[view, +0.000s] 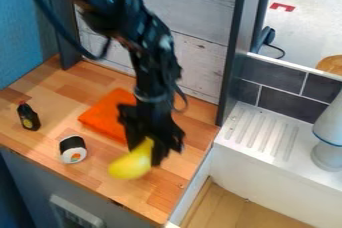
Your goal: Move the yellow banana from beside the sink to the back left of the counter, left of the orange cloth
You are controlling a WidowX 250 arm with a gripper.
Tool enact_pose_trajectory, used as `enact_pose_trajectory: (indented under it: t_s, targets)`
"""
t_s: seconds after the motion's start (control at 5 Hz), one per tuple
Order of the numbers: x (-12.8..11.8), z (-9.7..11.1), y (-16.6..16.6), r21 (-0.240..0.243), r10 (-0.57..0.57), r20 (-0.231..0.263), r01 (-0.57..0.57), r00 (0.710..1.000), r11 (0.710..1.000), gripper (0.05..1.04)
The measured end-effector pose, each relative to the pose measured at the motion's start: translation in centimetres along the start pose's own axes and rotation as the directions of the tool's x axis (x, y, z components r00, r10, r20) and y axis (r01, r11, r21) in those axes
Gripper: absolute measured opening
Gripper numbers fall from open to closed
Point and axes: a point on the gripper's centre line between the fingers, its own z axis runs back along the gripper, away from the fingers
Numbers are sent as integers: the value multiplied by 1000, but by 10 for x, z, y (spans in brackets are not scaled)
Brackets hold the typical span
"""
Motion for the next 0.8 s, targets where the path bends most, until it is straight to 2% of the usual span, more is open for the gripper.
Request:
enact_pose_trajectory:
  t_s: [0.2, 0.4, 0.6, 0.8]
  targets:
    - [1, 10, 35, -4, 5, -11, -5, 1000, 1000, 598]
    - [18, 22, 74, -36, 16, 33, -15, 999, 999, 598]
    - [35, 10, 108, -11, -22, 14, 22, 1000, 1000, 598]
    - [49, 12, 148, 46, -34, 43, 32, 998, 998, 598]
